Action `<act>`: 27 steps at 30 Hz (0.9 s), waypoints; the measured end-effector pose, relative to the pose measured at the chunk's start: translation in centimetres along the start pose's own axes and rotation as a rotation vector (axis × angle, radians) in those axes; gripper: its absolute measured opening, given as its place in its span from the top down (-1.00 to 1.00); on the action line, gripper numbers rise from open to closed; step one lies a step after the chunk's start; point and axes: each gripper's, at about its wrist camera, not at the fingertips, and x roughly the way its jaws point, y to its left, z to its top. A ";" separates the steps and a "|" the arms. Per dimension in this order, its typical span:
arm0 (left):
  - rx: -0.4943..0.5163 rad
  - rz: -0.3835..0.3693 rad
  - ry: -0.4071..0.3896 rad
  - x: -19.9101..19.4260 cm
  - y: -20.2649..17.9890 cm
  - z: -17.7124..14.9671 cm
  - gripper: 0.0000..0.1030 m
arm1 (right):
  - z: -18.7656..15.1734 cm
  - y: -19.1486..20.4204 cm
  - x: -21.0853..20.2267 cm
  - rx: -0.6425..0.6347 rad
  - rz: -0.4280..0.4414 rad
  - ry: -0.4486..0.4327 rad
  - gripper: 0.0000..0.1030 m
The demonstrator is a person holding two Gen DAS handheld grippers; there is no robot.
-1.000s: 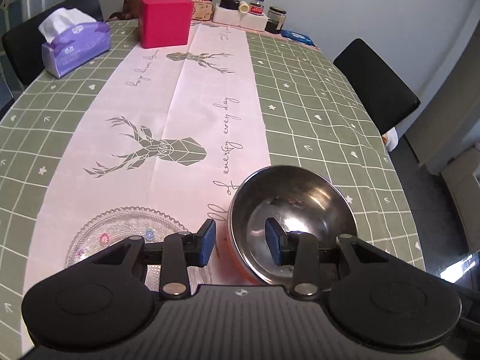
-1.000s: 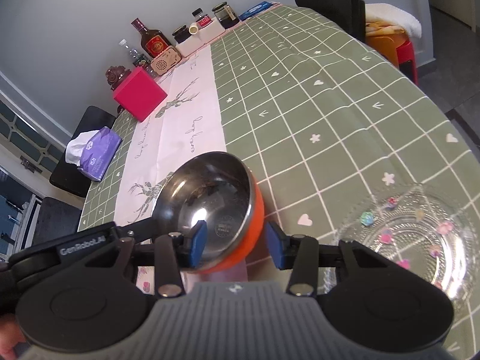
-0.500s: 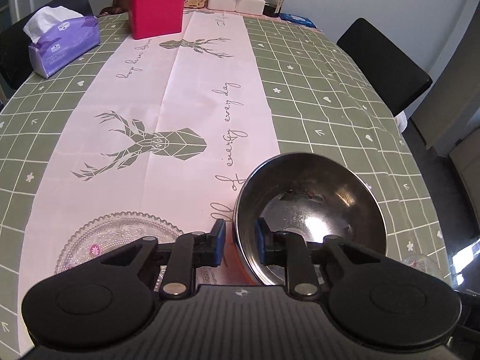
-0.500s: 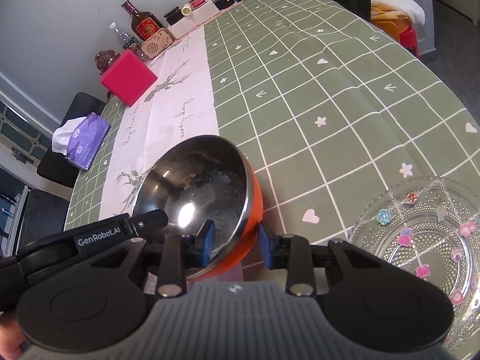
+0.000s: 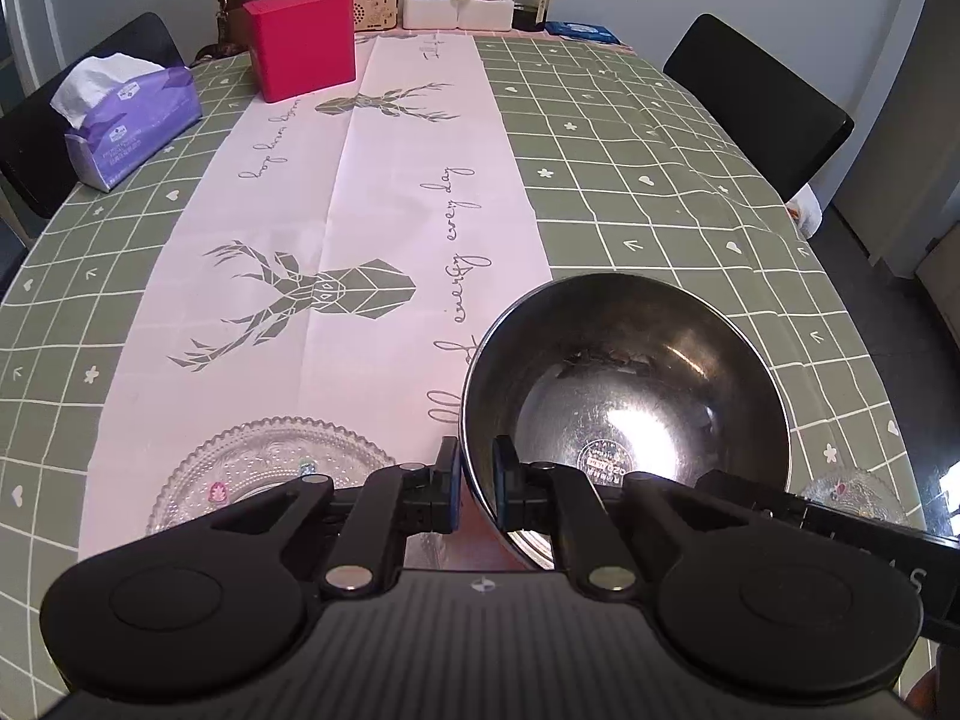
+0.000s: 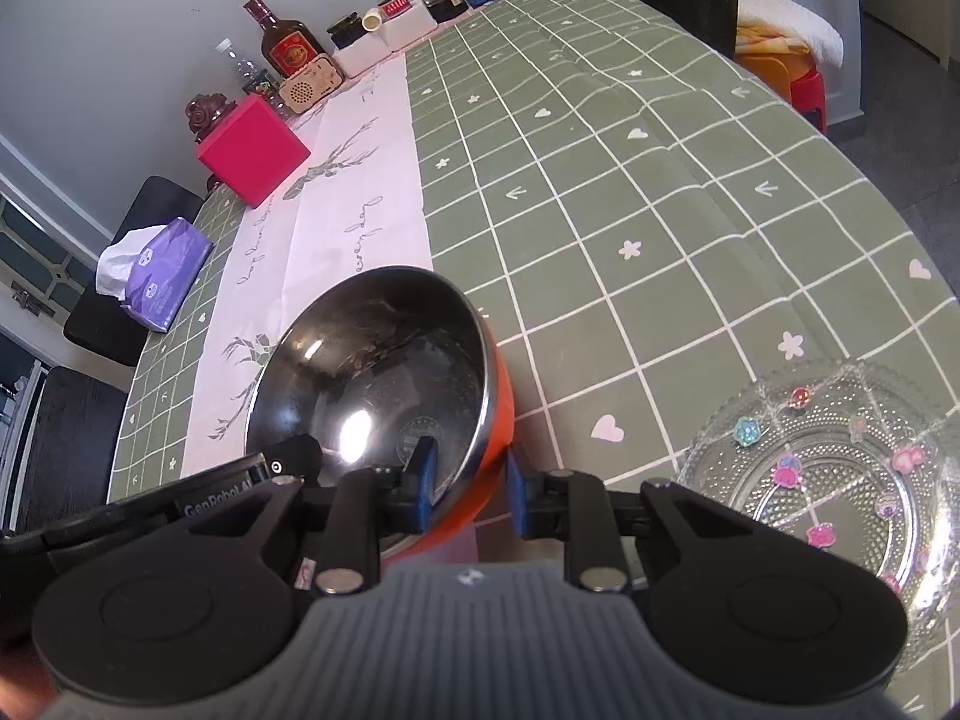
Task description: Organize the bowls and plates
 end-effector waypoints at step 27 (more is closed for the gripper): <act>0.215 0.086 0.118 -14.8 3.7 -6.3 0.74 | -9.9 6.2 -11.3 -0.168 0.147 0.024 0.60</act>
